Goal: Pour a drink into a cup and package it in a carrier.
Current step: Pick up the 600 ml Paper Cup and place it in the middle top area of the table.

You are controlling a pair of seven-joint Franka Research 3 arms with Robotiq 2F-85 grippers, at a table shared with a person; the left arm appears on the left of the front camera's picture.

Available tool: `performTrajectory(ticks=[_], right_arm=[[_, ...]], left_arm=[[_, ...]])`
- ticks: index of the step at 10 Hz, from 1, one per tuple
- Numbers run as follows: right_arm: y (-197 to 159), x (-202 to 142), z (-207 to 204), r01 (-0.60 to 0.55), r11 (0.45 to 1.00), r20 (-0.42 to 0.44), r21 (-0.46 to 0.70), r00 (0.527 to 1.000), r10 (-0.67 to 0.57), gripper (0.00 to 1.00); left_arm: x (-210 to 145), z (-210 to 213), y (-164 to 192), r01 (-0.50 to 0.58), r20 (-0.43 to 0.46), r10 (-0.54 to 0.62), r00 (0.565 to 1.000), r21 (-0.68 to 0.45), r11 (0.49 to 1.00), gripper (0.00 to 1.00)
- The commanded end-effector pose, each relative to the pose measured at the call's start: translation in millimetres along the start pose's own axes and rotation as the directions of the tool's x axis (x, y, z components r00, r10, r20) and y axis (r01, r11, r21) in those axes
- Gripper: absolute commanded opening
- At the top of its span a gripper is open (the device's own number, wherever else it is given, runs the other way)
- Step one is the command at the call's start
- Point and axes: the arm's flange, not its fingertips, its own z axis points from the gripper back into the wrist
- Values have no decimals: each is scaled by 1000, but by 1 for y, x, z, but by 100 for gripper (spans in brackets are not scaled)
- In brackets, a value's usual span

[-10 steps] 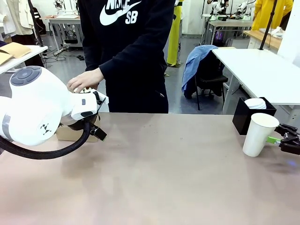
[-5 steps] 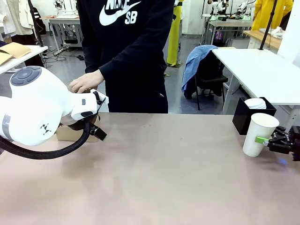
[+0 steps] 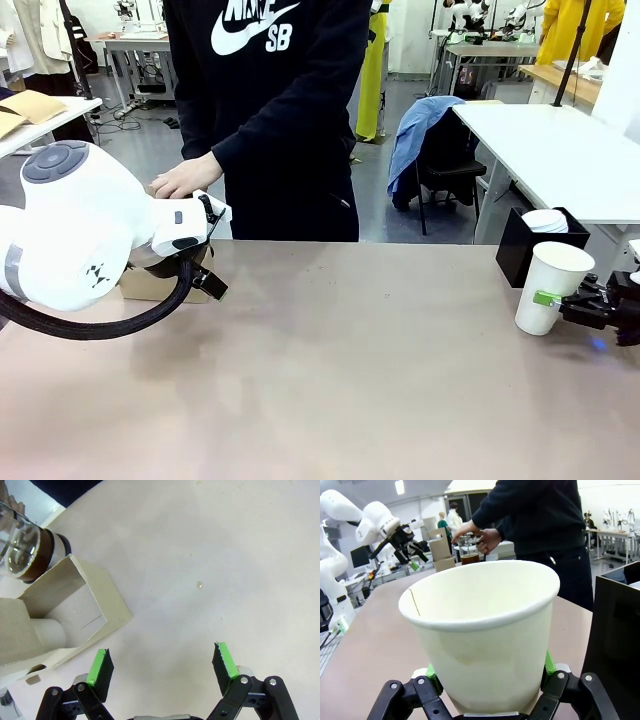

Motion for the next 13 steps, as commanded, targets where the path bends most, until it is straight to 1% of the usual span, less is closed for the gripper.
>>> performTrajectory(ticks=[1,3,4,5,6,7,8,9,10,11,12,13], right_arm=[[1,1,-3,-17,1000,-3,4,1000,17,84],[0,0,0,-2,1000,0,1,1000,2,84],[38,25,-13,-62,998,27,-22,998,62,84],[68,51,-29,-45,997,85,-64,995,51,84],[83,72,-51,-50,993,50,-107,997,55,84],[90,90,-77,-64,991,52,-118,996,70,84],[91,106,-114,-46,995,56,-88,997,51,84],[89,114,-150,-47,995,42,-84,998,51,84],[83,117,-189,-59,995,46,-76,997,63,84],[68,117,-227,-57,996,46,-74,997,61,84],[50,111,-264,-43,997,28,-71,999,45,84],[41,101,-294,-29,997,13,-76,999,30,84]], left_arm=[[0,0,0,0,0,0,1000,-1,1000,100],[0,0,0,0,0,0,1000,-1,1000,100],[0,0,0,0,0,0,1000,-1,1000,100],[0,0,0,0,0,0,1000,-1,1000,100],[0,0,0,0,0,0,1000,-1,1000,100],[0,0,0,0,0,0,1000,-1,1000,100],[0,0,0,0,0,0,1000,-1,1000,100],[0,0,0,0,0,0,1000,-1,1000,100],[0,0,0,0,0,0,1000,-1,1000,100],[0,0,0,0,0,0,1000,-1,1000,100],[0,0,0,0,0,0,1000,-1,1000,100],[0,0,0,0,0,0,1000,-1,1000,100]])
